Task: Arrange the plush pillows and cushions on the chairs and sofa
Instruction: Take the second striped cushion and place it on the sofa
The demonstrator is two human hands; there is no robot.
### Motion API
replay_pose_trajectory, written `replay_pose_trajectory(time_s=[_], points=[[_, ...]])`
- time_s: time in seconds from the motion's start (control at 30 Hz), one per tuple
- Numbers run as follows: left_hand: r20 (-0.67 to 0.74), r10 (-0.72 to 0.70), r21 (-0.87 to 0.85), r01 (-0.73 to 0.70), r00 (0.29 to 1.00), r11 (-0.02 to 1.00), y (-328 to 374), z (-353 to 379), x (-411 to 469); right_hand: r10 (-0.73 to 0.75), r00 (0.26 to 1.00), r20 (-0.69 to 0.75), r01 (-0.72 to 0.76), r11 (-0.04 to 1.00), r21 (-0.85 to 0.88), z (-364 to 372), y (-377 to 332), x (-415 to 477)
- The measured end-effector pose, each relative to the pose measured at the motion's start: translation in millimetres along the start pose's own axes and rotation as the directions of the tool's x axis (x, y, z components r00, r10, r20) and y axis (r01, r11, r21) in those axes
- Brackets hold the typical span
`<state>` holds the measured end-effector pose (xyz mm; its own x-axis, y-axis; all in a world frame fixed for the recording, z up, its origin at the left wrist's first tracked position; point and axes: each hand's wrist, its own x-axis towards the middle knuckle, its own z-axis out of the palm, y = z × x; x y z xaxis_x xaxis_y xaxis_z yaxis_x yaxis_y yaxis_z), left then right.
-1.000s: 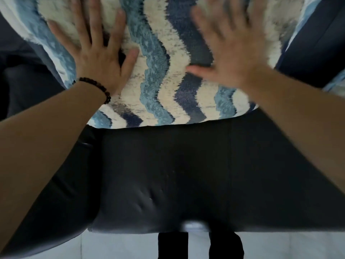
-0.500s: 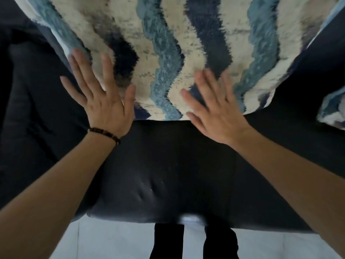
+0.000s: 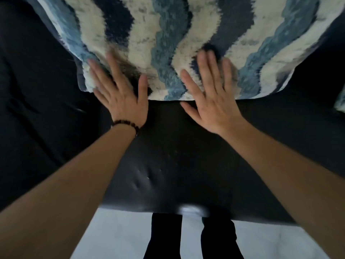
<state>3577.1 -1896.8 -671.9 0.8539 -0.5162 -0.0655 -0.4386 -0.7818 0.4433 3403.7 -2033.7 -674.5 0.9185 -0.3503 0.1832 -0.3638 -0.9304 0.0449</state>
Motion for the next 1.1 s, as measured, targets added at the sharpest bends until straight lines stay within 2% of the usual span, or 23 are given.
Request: replay_pose_trajectory(time_s=[0.03,0.07,0.1,0.13,0.17,0.2,0.23,0.3,0.33,0.37,0.43,0.47,0.53,0.6,0.67,0.77,0.87,0.9,0.97,1.07,1.1], points=[[0.018,-0.068,-0.067,0.069,0.998,0.995,-5,-1,-11,0.151,0.988,0.012,-0.151,0.988,0.042,-1,-4,-16],[0.048,-0.133,-0.156,0.139,0.99,0.978,-9,-1,-18,0.344,0.938,0.032,-0.346,0.934,0.086,-3,-7,-29],[0.096,-0.189,-0.252,0.208,0.977,0.945,-12,2,-22,0.546,0.836,0.051,-0.547,0.824,0.15,-4,-9,-39],[0.148,-0.231,-0.333,0.268,0.962,0.904,-13,6,-20,0.724,0.684,0.094,-0.721,0.651,0.235,-3,-8,-43],[0.188,-0.26,-0.384,0.314,0.947,0.868,-11,11,-14,0.839,0.512,0.181,-0.836,0.439,0.33,-2,-4,-41],[0.205,-0.281,-0.413,0.343,0.938,0.844,-8,16,-6,0.882,0.367,0.296,-0.885,0.233,0.404,3,3,-35],[0.203,-0.292,-0.435,0.353,0.935,0.829,-4,20,5,0.876,0.267,0.401,-0.901,0.079,0.427,9,12,-24],[0.204,-0.282,-0.46,0.347,0.937,0.817,0,26,22,0.831,0.126,0.541,-0.936,-0.082,0.343,19,30,1],[0.212,-0.271,-0.461,0.341,0.939,0.819,-2,27,26,0.807,0.093,0.582,-0.946,-0.11,0.305,20,34,8],[0.226,-0.257,-0.46,0.335,0.94,0.822,-6,25,26,0.786,0.119,0.607,-0.945,-0.098,0.313,20,36,7],[0.204,-0.209,-0.469,0.282,0.957,0.837,-13,15,19,0.789,0.274,0.55,-0.91,0.027,0.414,11,31,-13],[0.119,-0.193,-0.434,0.226,0.974,0.872,-13,6,14,0.809,0.369,0.458,-0.878,0.141,0.457,0,25,-25],[-0.158,-0.126,-0.249,0.084,0.979,0.965,-4,-16,10,0.805,0.564,0.185,-0.781,0.448,0.436,-28,12,-37],[-0.349,0.052,-0.033,-0.068,0.936,0.997,12,-41,24,0.638,0.767,-0.07,-0.586,0.741,0.326,-56,10,-15],[-0.363,0.177,0.15,-0.131,0.915,0.98,34,-63,54,0.418,0.888,-0.19,-0.388,0.905,0.177,-76,14,27],[-0.309,0.245,0.309,-0.147,0.919,0.94,64,-77,111,0.192,0.953,-0.234,-0.193,0.981,0.017,-89,18,97],[-0.231,0.266,0.365,-0.17,0.936,0.915,82,-71,147,-0.03,0.994,-0.106,0.02,0.995,-0.094,-90,52,134],[-0.223,0.253,0.36,-0.161,0.942,0.919,87,-67,154,-0.033,0.999,-0.034,0.028,0.992,-0.121,-90,76,134],[-0.229,0.228,0.359,-0.136,0.947,0.923,95,-61,158,0.067,0.995,0.075,-0.053,0.982,-0.179,-94,127,115],[-0.225,0.225,0.373,-0.129,0.948,0.919,99,-57,156,0.284,0.952,0.116,-0.254,0.942,-0.219,-101,161,81],[-0.213,0.217,0.373,-0.126,0.952,0.919,98,-58,156,0.355,0.932,0.074,-0.332,0.917,-0.223,-99,154,78]])
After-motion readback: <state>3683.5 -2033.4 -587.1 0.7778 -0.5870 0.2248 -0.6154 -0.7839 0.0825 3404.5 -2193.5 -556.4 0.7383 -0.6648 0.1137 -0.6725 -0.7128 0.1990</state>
